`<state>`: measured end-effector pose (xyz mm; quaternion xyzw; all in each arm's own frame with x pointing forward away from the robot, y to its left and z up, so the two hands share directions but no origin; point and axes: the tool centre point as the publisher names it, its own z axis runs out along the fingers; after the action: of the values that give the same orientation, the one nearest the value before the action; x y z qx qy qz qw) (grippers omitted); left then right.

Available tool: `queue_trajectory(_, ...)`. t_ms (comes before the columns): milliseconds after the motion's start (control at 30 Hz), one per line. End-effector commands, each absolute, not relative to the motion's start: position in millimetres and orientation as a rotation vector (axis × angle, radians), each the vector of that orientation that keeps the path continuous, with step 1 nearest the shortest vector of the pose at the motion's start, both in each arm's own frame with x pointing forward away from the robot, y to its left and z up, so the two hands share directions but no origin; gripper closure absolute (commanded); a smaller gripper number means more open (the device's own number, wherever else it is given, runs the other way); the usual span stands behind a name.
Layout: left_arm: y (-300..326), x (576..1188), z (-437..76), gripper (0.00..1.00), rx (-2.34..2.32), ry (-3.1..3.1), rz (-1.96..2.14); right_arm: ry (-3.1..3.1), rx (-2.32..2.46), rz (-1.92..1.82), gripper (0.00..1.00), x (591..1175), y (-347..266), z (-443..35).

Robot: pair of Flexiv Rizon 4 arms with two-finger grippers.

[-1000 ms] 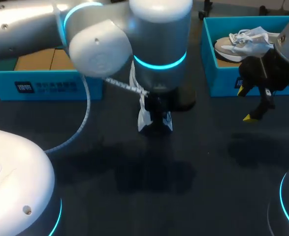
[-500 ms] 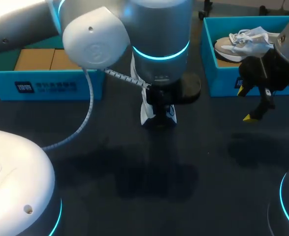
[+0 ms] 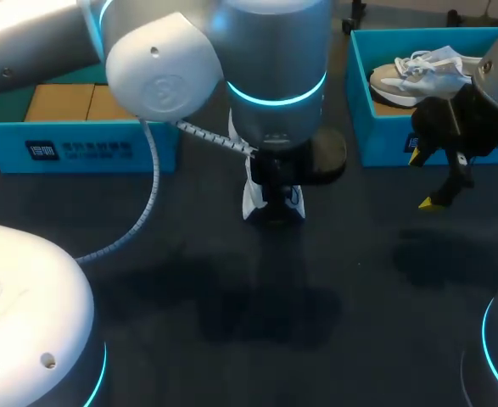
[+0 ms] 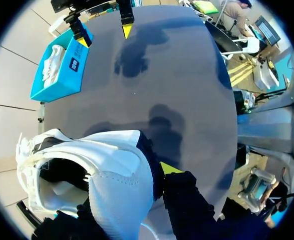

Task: Take the shoe out of the shoebox, open the shoe tongue, remove and reinsert the insole, then place the shoe into the shoebox

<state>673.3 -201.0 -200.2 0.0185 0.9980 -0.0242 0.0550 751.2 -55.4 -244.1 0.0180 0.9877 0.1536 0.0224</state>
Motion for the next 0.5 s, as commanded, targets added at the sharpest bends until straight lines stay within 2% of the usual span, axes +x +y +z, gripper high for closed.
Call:
queue_trajectory(33, -181, 681, -193, 1.0, 0.092, 3.051, -0.1, 3.058, 0.056, 0.473, 0.0, 751, -55, -245)
queue_trajectory(500, -127, 727, -196, 1.0, 0.237, 3.052, -0.057, 3.058, 0.056, 0.473, 0.0, 751, -55, -245)
